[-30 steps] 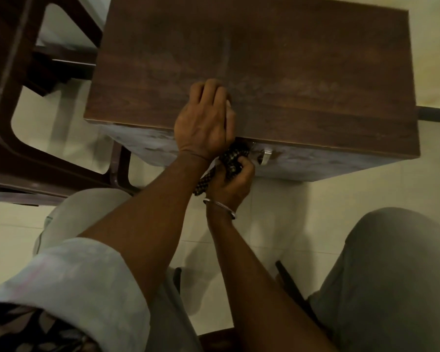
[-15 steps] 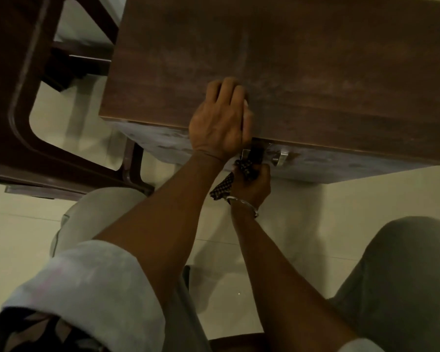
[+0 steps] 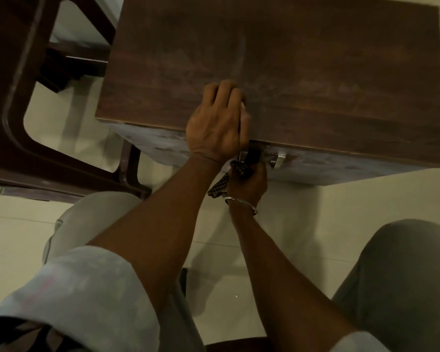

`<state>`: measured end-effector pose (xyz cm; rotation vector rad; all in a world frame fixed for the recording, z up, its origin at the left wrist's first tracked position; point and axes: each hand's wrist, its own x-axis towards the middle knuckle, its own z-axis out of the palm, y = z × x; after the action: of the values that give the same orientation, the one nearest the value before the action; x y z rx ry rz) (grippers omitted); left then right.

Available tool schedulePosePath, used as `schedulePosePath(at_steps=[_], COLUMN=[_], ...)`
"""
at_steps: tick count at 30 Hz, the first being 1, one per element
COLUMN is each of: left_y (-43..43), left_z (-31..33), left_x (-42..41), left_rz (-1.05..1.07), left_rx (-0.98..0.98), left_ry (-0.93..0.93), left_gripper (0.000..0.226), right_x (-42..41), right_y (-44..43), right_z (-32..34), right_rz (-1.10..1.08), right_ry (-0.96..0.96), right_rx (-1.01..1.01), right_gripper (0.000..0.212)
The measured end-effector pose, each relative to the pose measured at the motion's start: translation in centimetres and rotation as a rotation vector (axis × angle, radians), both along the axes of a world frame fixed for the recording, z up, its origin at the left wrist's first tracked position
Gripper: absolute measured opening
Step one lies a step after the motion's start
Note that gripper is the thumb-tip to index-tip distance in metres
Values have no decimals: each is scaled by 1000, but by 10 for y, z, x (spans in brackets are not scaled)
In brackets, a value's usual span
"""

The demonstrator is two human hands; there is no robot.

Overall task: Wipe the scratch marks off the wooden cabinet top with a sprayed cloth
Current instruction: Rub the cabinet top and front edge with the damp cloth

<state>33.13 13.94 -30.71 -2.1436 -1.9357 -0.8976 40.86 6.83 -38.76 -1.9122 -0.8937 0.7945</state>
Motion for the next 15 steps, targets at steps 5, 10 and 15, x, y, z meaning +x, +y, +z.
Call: schedulePosePath(at_steps=[5, 10, 15], left_y=[-2, -2, -2], left_z=[1, 2, 2], left_x=[0, 0, 0], left_rz=[13, 20, 7], left_rx=[0, 0, -3], left_ry=[-9, 5, -4], left_gripper=[27, 23, 24], right_x=[-9, -13, -12], right_y=[-11, -6, 4], right_z=[17, 17, 13], right_rz=[-21, -13, -13], right_ry=[-25, -76, -58], right_rx=[234, 243, 108], right_gripper=[28, 32, 31])
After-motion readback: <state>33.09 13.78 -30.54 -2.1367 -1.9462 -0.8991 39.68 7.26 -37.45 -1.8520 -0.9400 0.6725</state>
